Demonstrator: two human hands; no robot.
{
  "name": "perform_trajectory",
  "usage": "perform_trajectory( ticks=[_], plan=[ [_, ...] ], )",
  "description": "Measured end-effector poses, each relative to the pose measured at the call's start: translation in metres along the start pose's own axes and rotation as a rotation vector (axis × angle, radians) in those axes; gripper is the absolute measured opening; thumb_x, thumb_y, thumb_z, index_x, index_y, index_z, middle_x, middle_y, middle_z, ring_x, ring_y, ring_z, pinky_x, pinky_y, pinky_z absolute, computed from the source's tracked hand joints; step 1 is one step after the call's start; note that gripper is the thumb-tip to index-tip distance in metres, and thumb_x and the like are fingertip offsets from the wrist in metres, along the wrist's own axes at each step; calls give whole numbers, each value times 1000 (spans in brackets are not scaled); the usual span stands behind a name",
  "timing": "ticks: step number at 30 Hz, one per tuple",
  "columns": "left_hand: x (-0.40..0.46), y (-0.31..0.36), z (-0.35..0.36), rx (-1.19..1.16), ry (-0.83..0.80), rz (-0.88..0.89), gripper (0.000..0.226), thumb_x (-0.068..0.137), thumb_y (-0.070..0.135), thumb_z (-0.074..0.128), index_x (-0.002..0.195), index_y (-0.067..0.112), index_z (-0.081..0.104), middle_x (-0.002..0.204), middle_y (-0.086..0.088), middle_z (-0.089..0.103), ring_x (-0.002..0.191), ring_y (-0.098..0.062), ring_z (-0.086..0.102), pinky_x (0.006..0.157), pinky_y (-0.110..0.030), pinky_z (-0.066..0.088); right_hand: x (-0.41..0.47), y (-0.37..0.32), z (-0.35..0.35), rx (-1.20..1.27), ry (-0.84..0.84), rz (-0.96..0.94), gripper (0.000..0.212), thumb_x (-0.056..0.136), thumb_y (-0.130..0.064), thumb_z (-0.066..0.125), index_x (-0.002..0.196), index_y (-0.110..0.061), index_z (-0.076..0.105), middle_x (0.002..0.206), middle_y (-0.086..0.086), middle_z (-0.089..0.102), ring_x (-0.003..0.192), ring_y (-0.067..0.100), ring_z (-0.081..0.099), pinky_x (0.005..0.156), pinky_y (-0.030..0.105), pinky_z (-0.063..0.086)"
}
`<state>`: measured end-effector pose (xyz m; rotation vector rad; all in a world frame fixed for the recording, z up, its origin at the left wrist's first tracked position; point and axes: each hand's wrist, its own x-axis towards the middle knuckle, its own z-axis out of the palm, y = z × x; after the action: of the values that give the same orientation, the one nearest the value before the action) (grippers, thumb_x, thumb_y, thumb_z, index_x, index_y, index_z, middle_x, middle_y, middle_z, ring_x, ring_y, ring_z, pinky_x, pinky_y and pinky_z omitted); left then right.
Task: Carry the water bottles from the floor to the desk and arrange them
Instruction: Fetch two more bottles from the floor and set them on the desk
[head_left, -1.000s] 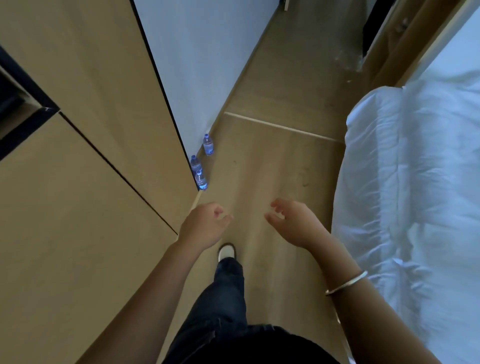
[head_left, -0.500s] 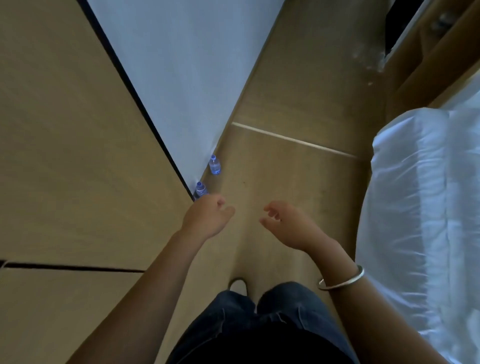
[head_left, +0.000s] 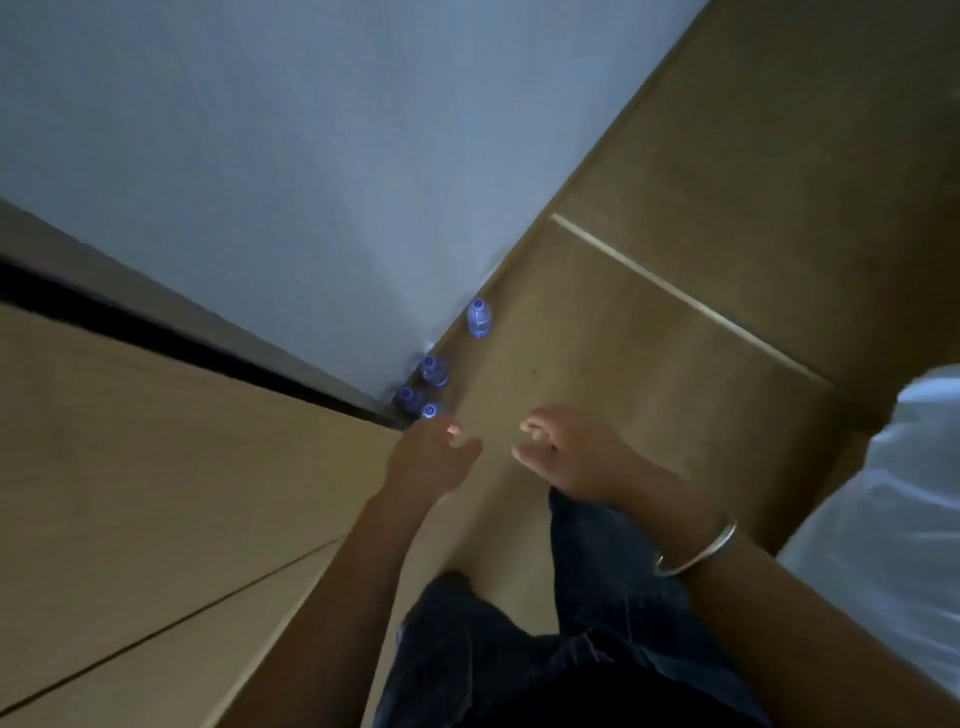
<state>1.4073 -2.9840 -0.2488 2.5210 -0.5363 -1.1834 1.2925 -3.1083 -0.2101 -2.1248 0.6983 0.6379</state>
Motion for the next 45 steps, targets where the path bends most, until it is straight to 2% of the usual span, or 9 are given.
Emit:
perform_trajectory(
  ticks=[9, 15, 22, 27, 33, 35, 38, 40, 45],
  plan=[
    [129, 3, 55, -247, -7, -319, 53, 86, 29, 62, 133, 13, 45, 125, -9, 58, 118, -25, 51, 97, -28, 35, 159, 54, -40, -37, -110, -40, 38, 94, -32, 49, 127, -12, 51, 128, 4, 55, 117, 18, 52, 97, 27, 39],
    [249, -84, 145, -440, 49, -567, 68, 86, 28, 63, 142, 11, 29, 136, -15, 46, 122, -32, 49, 96, -34, 40, 298, 105, 50, -89, -116, -113, 30, 92, -27, 51, 116, -10, 54, 117, 7, 56, 110, 23, 53, 90, 30, 37],
    [365, -191, 239, -575, 144, -675, 87, 82, 32, 68, 148, 14, 14, 145, -22, 38, 131, -35, 42, 106, -43, 37, 429, 157, 161, -122, -159, -167, 44, 92, -29, 53, 132, -12, 45, 128, 8, 48, 119, 24, 46, 98, 33, 37],
    [423, -232, 270, -768, 283, -629, 85, 80, 27, 71, 146, 15, 19, 142, -13, 43, 128, -28, 46, 101, -30, 38, 504, 175, 198, -144, -159, -210, 50, 91, -29, 54, 136, -11, 42, 135, 8, 47, 126, 23, 44, 102, 32, 35],
    [444, -242, 284, -950, 455, -616, 109, 42, 59, 70, 136, 13, 39, 116, -3, 60, 106, -21, 59, 96, -33, 46, 567, 166, 224, -72, -131, -297, 59, 84, -21, 68, 135, -5, 43, 133, 12, 53, 124, 24, 47, 86, 8, 27],
    [446, -243, 283, -939, 454, -617, 98, 48, 56, 72, 133, 16, 43, 112, -2, 62, 106, -23, 60, 95, -35, 48, 581, 164, 232, -6, -122, -314, 58, 78, -18, 73, 128, -5, 49, 126, 12, 57, 118, 24, 52, 88, 9, 31],
    [445, -245, 284, -874, 448, -609, 70, 68, 46, 76, 127, 20, 50, 110, -1, 65, 101, -22, 62, 83, -25, 46, 599, 162, 242, 13, -104, -328, 67, 70, -24, 80, 127, -5, 49, 123, 12, 58, 116, 26, 54, 101, 32, 39],
    [442, -245, 286, -841, 467, -588, 60, 75, 39, 74, 127, 19, 51, 112, -4, 65, 101, -21, 61, 80, -21, 43, 607, 160, 249, -22, -67, -289, 75, 69, -29, 80, 131, -7, 45, 128, 12, 55, 121, 28, 50, 103, 35, 37],
    [436, -244, 290, -816, 464, -544, 57, 78, 37, 71, 128, 16, 50, 113, -10, 64, 103, -27, 61, 84, -26, 45, 609, 153, 258, -44, 64, -259, 45, 76, -41, 71, 106, -10, 57, 104, 12, 64, 98, 30, 59, 85, 39, 46]
  ],
)
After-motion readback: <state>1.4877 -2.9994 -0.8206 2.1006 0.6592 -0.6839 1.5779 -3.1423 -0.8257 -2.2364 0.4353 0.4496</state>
